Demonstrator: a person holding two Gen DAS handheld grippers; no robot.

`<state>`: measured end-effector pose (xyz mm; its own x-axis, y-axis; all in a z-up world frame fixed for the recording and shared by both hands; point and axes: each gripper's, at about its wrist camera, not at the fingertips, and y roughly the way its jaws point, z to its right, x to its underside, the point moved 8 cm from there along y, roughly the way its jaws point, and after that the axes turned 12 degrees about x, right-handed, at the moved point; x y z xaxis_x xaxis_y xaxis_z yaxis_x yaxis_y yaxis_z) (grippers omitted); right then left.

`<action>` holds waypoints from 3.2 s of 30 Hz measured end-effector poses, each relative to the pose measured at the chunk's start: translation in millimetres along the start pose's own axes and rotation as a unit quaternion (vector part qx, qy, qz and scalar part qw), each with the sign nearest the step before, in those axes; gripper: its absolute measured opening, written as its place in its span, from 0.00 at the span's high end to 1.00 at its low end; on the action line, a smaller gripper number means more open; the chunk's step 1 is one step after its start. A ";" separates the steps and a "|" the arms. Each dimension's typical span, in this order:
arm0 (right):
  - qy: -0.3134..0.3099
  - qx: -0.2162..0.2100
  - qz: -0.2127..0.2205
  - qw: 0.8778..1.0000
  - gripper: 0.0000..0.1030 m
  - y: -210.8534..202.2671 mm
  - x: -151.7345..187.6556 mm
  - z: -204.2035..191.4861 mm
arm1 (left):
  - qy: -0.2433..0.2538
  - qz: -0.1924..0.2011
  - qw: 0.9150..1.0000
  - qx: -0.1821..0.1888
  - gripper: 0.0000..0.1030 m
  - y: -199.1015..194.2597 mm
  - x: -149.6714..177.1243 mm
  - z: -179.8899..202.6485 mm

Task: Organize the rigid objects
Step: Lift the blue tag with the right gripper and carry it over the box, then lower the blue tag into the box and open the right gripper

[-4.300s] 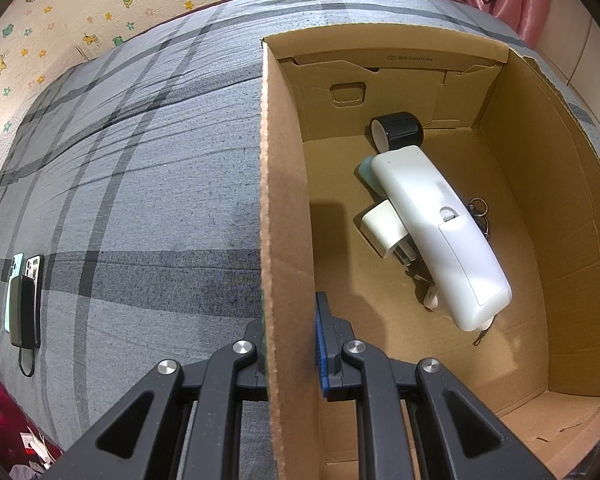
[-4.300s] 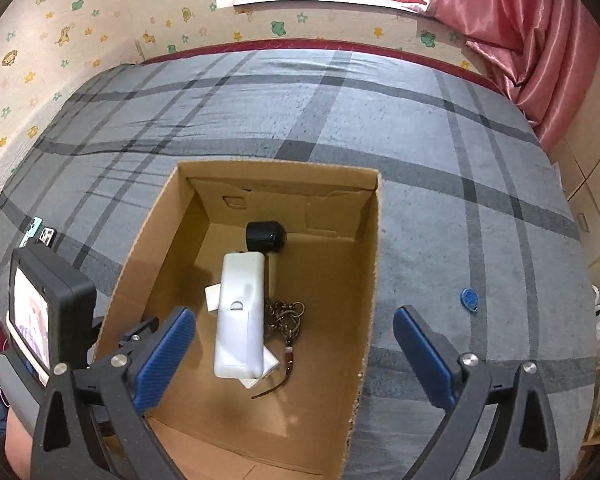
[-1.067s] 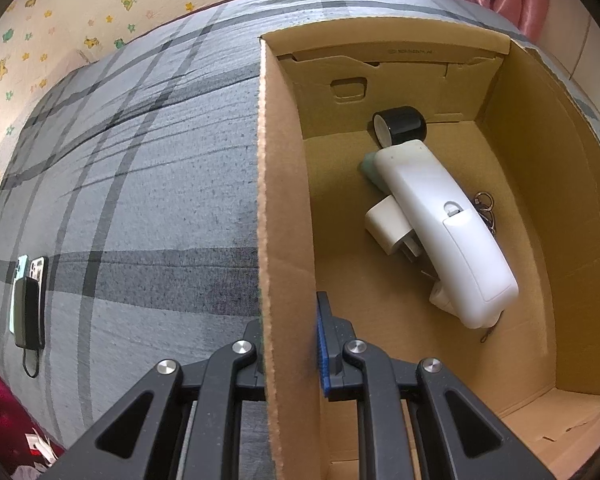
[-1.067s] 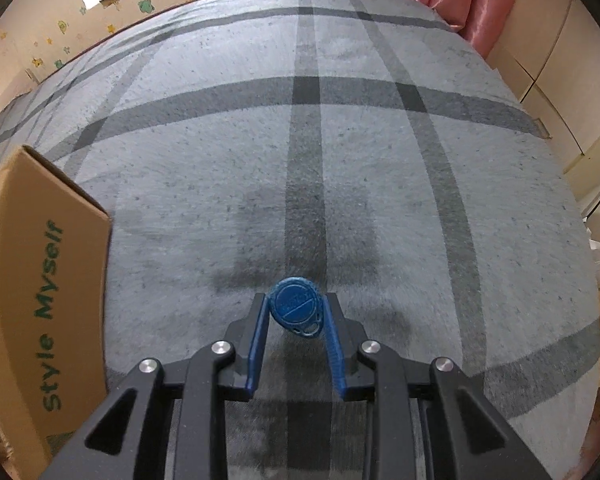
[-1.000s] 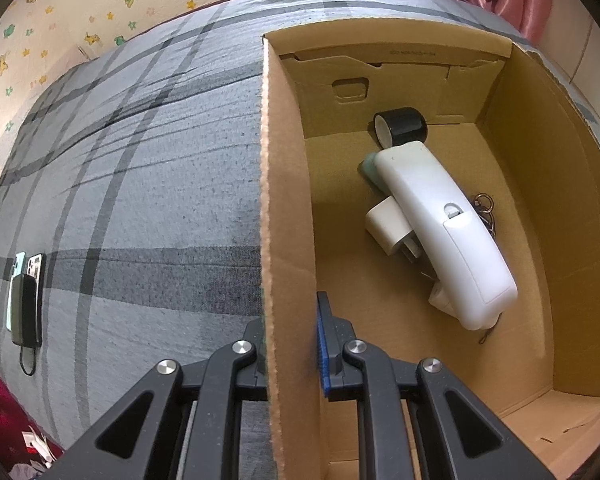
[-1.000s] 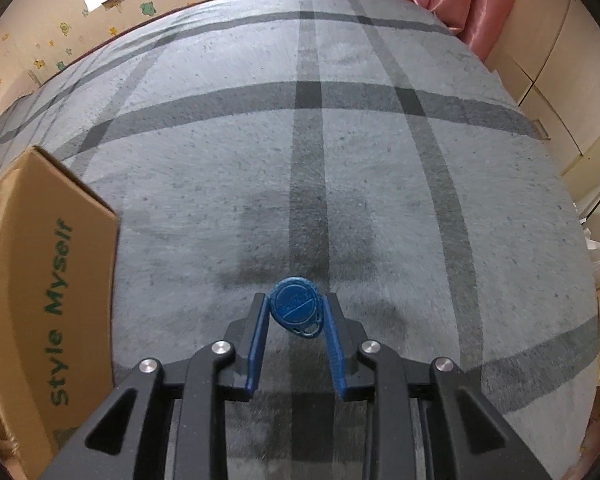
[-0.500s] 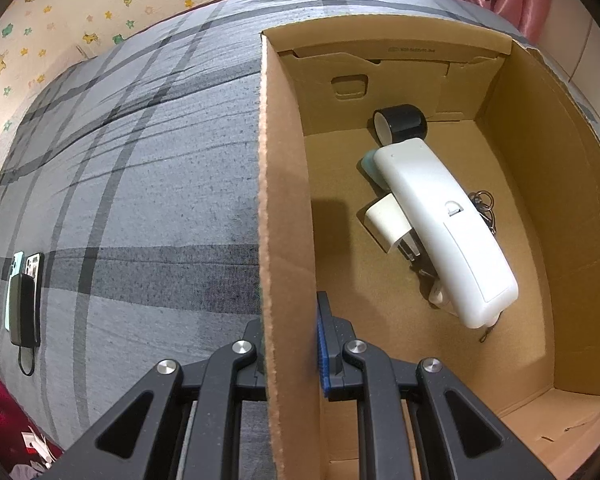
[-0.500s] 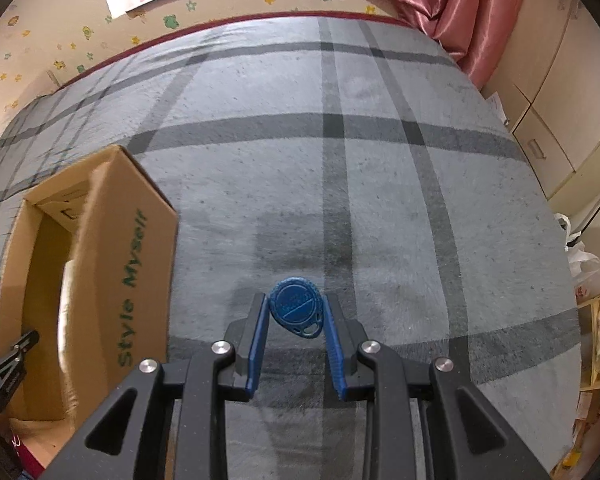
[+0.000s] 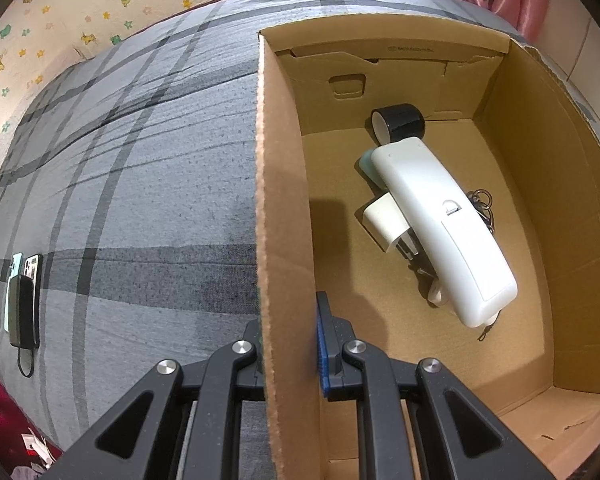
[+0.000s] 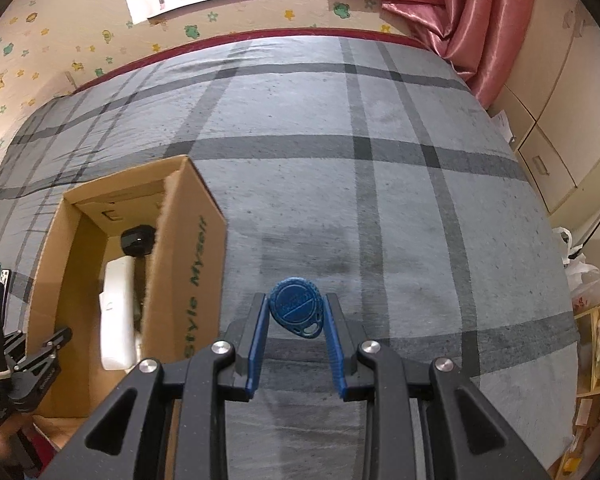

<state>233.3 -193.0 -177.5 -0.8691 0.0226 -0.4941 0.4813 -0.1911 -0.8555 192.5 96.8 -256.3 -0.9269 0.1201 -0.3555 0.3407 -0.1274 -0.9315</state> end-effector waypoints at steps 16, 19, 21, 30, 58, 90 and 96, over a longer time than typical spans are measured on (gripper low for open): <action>-0.034 -0.024 0.019 0.999 0.72 -33.0 -11.6 -52.7 | -0.001 0.000 1.000 0.000 0.85 -1.3 0.1 0.8; -0.044 -0.031 0.022 0.998 0.72 -37.0 -12.5 -66.8 | -0.001 0.000 1.000 0.000 0.85 -1.4 0.1 1.0; -0.050 -0.035 0.024 0.998 0.72 -38.7 -11.7 -75.1 | 0.000 0.000 1.000 -0.001 0.85 -1.3 0.1 1.5; -0.082 -0.063 0.020 0.994 0.72 -39.6 -0.6 -119.0 | 0.000 0.000 1.000 -0.001 0.85 -2.1 0.0 1.8; -0.114 -0.089 -0.028 0.989 0.72 5.1 47.8 -194.7 | -0.003 0.001 1.000 0.002 0.85 -1.0 -1.1 -0.9; -0.075 -0.065 0.012 0.995 0.15 -23.9 29.7 -165.1 | -0.005 0.000 1.000 0.004 0.85 -0.4 -0.9 -1.4; -0.061 -0.038 0.017 0.997 0.03 -33.3 28.3 -141.2 | -0.005 -0.001 1.000 0.003 0.85 -0.5 -0.8 -1.2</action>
<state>208.7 -47.4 -184.9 -0.8577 -0.1037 -0.5036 0.5133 -0.1147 -0.8505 193.2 98.0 -255.7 -0.9292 0.1103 -0.3528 0.3380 -0.1326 -0.9317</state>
